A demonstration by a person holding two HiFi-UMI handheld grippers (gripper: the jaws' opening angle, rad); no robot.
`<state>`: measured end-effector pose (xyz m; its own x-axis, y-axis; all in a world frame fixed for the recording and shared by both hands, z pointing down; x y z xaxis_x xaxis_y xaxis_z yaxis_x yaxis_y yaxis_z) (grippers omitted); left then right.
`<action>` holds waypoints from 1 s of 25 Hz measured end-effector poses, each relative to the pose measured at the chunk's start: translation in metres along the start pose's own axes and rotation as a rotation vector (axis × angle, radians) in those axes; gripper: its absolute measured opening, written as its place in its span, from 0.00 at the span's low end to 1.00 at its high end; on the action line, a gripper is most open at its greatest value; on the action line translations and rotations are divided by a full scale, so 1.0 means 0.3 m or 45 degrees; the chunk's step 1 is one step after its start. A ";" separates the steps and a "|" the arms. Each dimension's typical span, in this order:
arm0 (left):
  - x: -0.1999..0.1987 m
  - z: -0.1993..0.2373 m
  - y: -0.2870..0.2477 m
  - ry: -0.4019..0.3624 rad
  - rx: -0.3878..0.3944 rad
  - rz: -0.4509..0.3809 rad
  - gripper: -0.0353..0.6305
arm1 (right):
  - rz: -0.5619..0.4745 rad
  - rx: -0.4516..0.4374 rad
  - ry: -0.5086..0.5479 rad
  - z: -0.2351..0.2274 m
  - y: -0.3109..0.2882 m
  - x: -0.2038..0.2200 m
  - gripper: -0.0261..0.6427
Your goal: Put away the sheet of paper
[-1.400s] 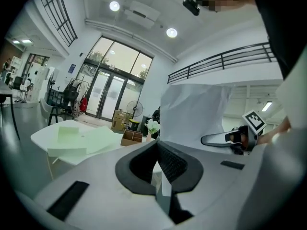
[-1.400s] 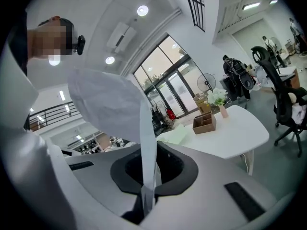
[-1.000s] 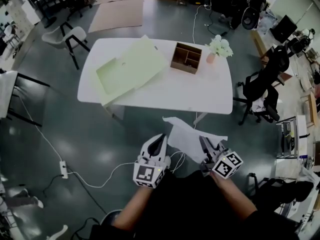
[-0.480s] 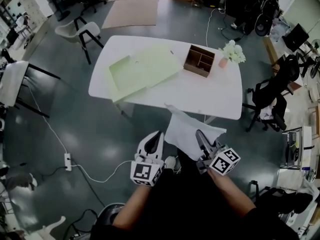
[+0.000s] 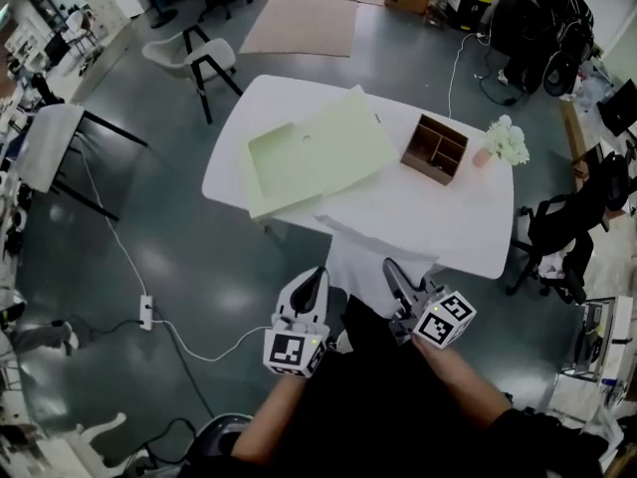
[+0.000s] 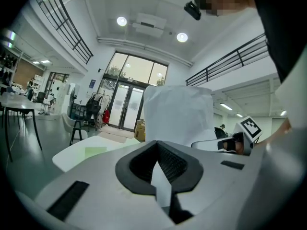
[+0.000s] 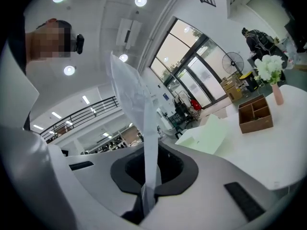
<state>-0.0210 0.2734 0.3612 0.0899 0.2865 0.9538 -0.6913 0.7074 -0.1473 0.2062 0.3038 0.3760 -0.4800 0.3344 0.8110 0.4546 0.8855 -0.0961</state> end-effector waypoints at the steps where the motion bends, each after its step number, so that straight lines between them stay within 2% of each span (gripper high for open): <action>1: 0.001 0.023 -0.019 0.004 -0.020 -0.002 0.06 | 0.018 -0.022 -0.001 -0.014 -0.042 -0.006 0.04; 6: -0.021 0.128 -0.135 0.029 -0.128 0.024 0.06 | 0.100 -0.084 -0.103 -0.118 -0.235 -0.037 0.04; 17: -0.116 0.292 -0.403 0.001 -0.313 0.047 0.06 | 0.240 -0.205 -0.162 -0.329 -0.562 -0.156 0.04; 25: -0.150 0.390 -0.467 0.020 -0.506 0.021 0.06 | 0.316 -0.252 -0.186 -0.476 -0.738 -0.215 0.04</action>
<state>-0.0121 0.0858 0.3696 0.0942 0.3075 0.9469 -0.3620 0.8966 -0.2552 0.2436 0.0400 0.4272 -0.4323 0.5873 0.6843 0.7008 0.6963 -0.1549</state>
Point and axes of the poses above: the fingertips, and each gripper's own axes: y backward along the fingers, z to its left, x out of its underside, the point moved 8 cm from there along y, backward along the fingers, and after that the axes turned 1 degree about y, right-handed, at the moved point
